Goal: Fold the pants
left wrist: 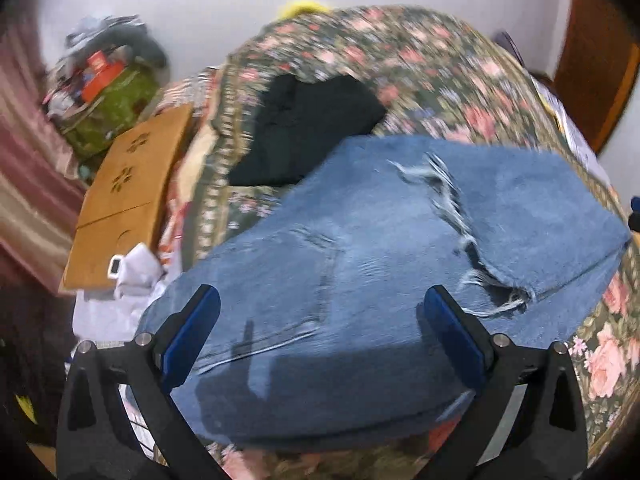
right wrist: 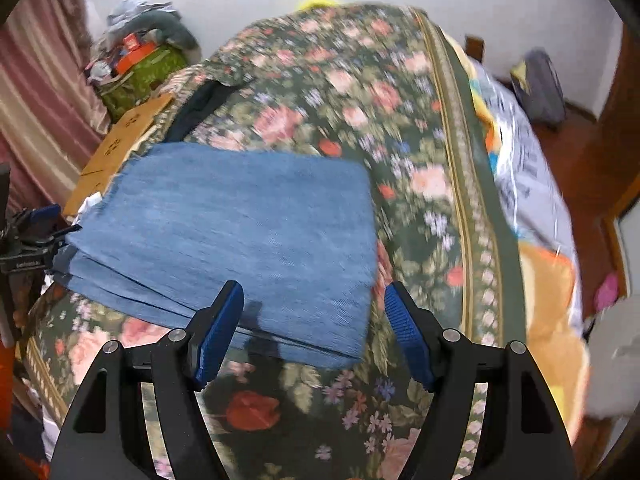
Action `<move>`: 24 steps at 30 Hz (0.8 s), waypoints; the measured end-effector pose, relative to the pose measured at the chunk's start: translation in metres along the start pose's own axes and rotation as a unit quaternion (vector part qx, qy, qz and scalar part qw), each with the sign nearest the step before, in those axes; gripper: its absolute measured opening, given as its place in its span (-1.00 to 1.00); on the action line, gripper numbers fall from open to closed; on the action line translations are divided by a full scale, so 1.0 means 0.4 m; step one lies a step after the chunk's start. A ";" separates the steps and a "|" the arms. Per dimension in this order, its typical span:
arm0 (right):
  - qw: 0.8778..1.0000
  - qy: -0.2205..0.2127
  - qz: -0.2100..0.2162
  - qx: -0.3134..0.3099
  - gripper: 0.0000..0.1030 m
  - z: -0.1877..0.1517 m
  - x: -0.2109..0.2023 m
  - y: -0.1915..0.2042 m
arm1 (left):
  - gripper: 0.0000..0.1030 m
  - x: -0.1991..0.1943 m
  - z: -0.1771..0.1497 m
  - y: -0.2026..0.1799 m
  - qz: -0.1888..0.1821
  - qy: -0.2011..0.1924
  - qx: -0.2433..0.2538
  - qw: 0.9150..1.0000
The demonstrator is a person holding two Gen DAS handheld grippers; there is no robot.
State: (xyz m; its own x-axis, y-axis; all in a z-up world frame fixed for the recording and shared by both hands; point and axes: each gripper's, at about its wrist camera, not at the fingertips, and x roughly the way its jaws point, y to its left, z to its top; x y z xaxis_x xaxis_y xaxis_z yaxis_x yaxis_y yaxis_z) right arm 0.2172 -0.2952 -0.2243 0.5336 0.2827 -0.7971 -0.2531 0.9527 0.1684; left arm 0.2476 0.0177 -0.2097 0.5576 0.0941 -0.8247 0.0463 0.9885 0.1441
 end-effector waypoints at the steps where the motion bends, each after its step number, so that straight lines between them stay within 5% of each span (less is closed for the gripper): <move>1: 1.000 -0.008 0.000 -0.007 0.35 0.009 -0.009 0.015 | 1.00 -0.012 0.000 0.017 0.002 -0.008 -0.011 1.000; 7: 0.996 -0.065 0.032 -0.045 0.35 0.094 -0.052 0.148 | 1.00 -0.124 -0.013 0.152 0.022 -0.072 -0.085 0.994; 14: 0.990 -0.086 0.093 -0.066 0.35 0.153 -0.004 0.317 | 1.00 -0.126 -0.089 0.270 -0.010 -0.042 -0.141 0.989; 18: 0.989 -0.052 0.115 -0.075 0.35 0.146 0.084 0.387 | 1.00 -0.082 -0.151 0.318 -0.030 -0.004 -0.176 0.984; 24: 0.985 0.056 0.145 -0.080 0.15 0.103 0.215 0.428 | 1.00 0.002 -0.230 0.369 -0.109 0.076 -0.240 0.962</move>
State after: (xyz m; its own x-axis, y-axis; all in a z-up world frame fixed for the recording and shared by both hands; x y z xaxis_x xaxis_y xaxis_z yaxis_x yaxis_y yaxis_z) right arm 0.2531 -0.1031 -0.2401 0.3299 0.5170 -0.7899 -0.5109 0.8013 0.3112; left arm 0.1785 0.1747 -0.2395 0.4485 -0.1411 -0.8826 -0.2606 0.9239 -0.2802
